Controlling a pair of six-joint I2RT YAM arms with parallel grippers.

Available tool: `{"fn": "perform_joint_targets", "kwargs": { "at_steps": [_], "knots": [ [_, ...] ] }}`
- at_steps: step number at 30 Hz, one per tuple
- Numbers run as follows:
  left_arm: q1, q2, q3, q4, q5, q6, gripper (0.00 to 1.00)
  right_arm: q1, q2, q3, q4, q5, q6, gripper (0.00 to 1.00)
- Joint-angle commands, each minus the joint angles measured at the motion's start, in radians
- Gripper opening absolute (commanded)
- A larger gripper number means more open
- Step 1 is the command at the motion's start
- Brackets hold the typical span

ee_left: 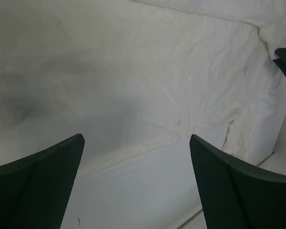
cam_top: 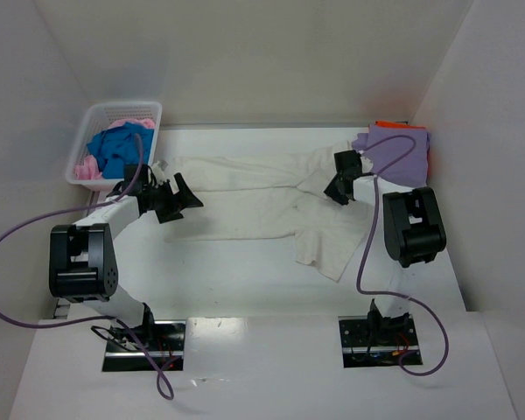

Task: Fold and stack the t-shirts
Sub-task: Fold the flattened tshirt in 1/3 of the way

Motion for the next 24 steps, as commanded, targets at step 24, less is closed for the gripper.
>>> {"fn": "perform_joint_targets", "kwargs": {
  "at_steps": [24],
  "knots": [
    [0.005,0.022,0.044,0.035,0.045,0.023,0.99,-0.031,-0.15,0.034,0.024,-0.054,0.124,0.08]
  ]
}}
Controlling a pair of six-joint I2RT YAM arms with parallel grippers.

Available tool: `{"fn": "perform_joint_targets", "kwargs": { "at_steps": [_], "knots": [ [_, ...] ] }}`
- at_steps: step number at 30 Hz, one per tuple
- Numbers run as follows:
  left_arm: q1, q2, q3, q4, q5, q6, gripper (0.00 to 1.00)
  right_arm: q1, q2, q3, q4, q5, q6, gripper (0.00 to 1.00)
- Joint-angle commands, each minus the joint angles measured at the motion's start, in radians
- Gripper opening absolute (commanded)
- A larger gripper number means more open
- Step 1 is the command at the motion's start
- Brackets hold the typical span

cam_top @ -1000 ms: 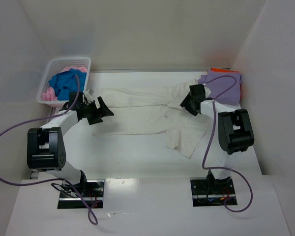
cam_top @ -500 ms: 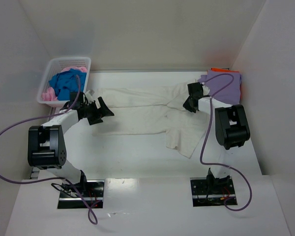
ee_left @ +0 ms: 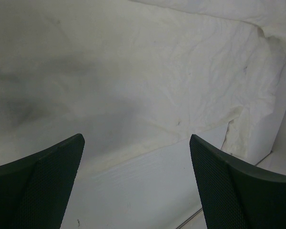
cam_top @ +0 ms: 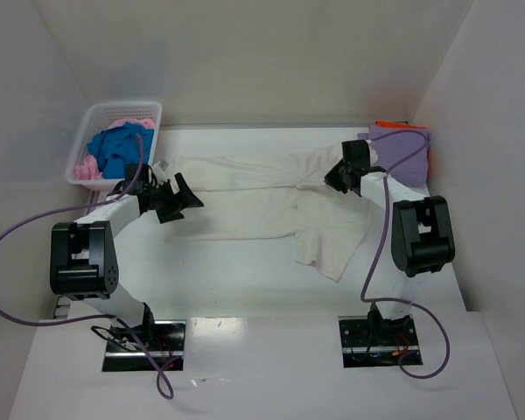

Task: Fold and stack the t-shirts
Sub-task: Fold the flattened tshirt in 1/3 of the way

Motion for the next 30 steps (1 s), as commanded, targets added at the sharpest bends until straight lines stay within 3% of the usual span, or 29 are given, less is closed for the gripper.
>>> {"fn": "perform_joint_targets", "kwargs": {
  "at_steps": [1,4,6,7,9,20,30],
  "knots": [
    [0.005,0.004,0.036,0.034,0.038,0.023,0.99,-0.008,-0.072,-0.01,0.023,0.101,0.014,0.08],
    [0.005,0.004,0.036,0.034,0.047,0.023,0.99,-0.017,-0.072,-0.021,0.023,0.124,0.014,0.18],
    [0.005,0.004,0.036,0.034,0.047,0.023,0.99,-0.017,-0.054,-0.021,0.023,0.124,0.004,0.34],
    [0.005,0.004,0.036,0.034,0.047,0.023,0.99,-0.017,-0.04,-0.012,0.004,0.111,-0.006,0.52],
    [0.005,0.004,0.036,0.034,0.047,0.023,0.99,-0.017,-0.007,0.007,-0.007,0.097,-0.024,0.63],
    [0.005,0.004,0.036,0.034,0.047,0.023,0.99,0.021,-0.105,-0.133,0.06,0.072,-0.121,0.67],
    [0.005,-0.005,0.036,0.034,0.047,0.023,0.99,0.096,-0.046,-0.114,0.069,0.129,-0.093,0.68]
  ]
}}
